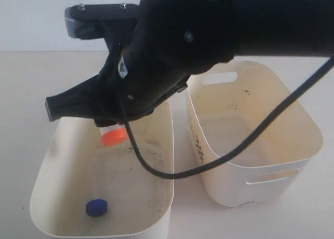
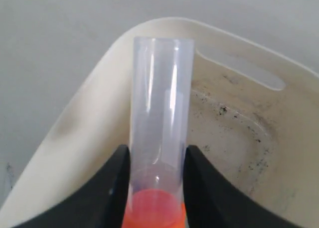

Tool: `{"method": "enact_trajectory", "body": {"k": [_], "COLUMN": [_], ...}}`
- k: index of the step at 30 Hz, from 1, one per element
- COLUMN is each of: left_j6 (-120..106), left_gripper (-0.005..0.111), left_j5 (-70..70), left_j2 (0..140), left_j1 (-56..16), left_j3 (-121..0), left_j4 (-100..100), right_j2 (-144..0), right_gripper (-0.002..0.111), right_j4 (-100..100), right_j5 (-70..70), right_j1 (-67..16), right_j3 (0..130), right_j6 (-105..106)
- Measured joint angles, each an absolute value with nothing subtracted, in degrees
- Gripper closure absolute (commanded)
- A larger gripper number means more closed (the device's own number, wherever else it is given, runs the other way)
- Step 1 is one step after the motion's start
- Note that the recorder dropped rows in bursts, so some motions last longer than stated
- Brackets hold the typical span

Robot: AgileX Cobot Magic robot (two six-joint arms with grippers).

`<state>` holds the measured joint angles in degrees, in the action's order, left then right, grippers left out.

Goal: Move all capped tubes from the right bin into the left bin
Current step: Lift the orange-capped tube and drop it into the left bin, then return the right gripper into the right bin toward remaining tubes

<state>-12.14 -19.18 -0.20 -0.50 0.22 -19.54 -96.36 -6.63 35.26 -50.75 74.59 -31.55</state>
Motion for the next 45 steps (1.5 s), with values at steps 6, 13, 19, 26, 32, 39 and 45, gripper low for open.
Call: {"method": "enact_trajectory", "body": {"k": [6, 13, 19, 26, 32, 39, 45], "left_j6": [-12.14, -12.14, -12.14, -12.14, -12.14, -12.14, -12.14], "left_gripper": [0.103, 0.103, 0.103, 0.103, 0.103, 0.103, 0.103], "left_j5": [-19.18, -19.18, -19.18, -19.18, -19.18, -19.18, -19.18], "left_j2": [-0.20, -0.20, -0.20, -0.20, -0.20, -0.20, -0.20], "left_j1": [-0.50, -0.50, -0.50, -0.50, -0.50, -0.50, -0.50], "left_j3": [0.22, 0.22, 0.22, 0.22, 0.22, 0.22, 0.22], "left_j4": [-19.54, -19.54, -19.54, -19.54, -19.54, -19.54, -19.54], "right_j2": [-98.69, -97.27, -90.09, -85.72, -86.13, -89.80, -94.43], "right_gripper": [0.043, 0.108, 0.108, 0.108, 0.108, 0.108, 0.108], "right_j4": [-6.45, -6.78, -11.11, -4.62, 2.14, 7.47, 8.81], "right_j5": [34.76, 34.76, 39.83, 56.38, 62.02, 64.18, 62.60], "right_j1": [-50.87, -50.87, -46.21, -30.98, -20.42, -17.54, -17.54], "right_j3": [74.59, 74.59, 74.59, 75.26, 75.69, 75.78, 75.78], "right_j6": [-31.55, -30.07, -29.45, -16.04, -5.12, 1.49, 2.50]}}
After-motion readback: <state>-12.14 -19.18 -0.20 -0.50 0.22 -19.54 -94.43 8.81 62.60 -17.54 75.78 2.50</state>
